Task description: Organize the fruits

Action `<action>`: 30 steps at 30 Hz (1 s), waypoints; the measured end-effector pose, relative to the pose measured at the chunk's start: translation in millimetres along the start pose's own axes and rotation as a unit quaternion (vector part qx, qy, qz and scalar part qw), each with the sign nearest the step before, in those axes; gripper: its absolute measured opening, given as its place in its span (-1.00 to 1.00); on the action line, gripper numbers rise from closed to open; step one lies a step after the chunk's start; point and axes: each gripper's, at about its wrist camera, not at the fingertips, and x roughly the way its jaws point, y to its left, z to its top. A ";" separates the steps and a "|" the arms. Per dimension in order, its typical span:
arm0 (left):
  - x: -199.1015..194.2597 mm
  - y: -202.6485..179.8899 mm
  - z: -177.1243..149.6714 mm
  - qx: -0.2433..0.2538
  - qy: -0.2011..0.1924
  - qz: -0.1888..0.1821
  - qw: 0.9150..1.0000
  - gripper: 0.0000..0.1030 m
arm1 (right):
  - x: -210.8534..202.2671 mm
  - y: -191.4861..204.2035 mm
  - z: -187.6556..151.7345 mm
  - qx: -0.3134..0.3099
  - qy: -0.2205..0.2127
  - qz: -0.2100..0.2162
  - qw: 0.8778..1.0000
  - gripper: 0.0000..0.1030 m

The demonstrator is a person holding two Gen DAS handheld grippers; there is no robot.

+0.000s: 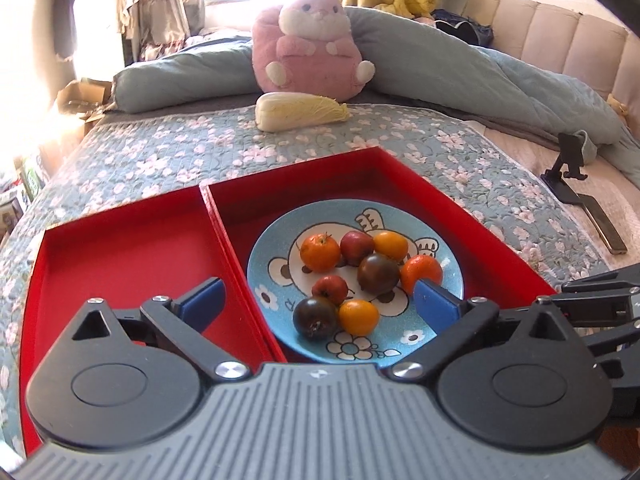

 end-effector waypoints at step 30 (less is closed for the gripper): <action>-38.3 -5.0 -13.0 -0.012 0.003 0.027 1.000 0.98 | -28.6 26.9 -15.6 -0.048 0.024 0.006 0.999 -0.32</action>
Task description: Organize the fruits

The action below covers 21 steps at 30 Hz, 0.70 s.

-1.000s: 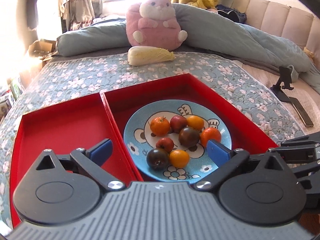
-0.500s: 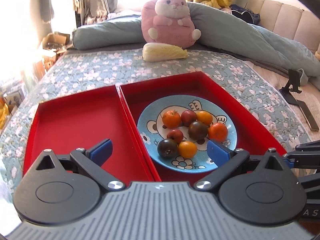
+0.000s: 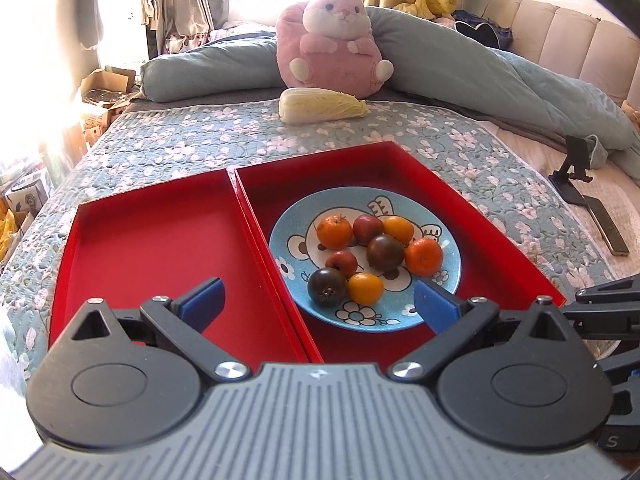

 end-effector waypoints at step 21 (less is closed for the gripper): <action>-0.9 -8.5 -1.6 0.018 -0.003 -0.008 1.000 0.98 | 6.0 1.8 -6.9 0.001 0.012 0.004 1.000 -0.31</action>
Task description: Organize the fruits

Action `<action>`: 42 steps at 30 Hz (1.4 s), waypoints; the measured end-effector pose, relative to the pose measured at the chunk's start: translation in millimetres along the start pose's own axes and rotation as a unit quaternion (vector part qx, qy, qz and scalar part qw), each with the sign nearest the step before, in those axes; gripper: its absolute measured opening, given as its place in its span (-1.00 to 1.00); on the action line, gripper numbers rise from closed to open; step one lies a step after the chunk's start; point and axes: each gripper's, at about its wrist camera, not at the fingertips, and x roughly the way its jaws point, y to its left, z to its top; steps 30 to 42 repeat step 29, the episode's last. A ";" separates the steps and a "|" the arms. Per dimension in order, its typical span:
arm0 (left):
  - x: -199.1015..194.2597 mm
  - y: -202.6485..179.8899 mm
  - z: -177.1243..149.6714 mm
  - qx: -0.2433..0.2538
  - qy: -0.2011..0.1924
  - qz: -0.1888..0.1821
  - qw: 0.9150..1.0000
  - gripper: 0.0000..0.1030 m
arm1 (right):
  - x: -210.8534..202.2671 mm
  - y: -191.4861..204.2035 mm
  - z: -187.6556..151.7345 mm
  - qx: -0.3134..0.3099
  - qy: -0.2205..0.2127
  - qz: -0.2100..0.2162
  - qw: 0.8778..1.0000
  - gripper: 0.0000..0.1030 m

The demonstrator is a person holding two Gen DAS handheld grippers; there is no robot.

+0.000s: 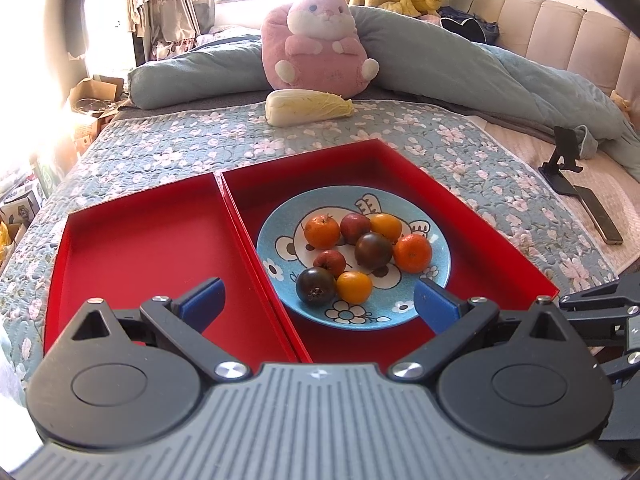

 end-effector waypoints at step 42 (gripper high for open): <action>3.6 3.8 -1.3 -0.009 0.002 -0.007 1.000 0.97 | 2.5 -1.0 -2.3 0.006 -0.002 0.003 1.000 -0.31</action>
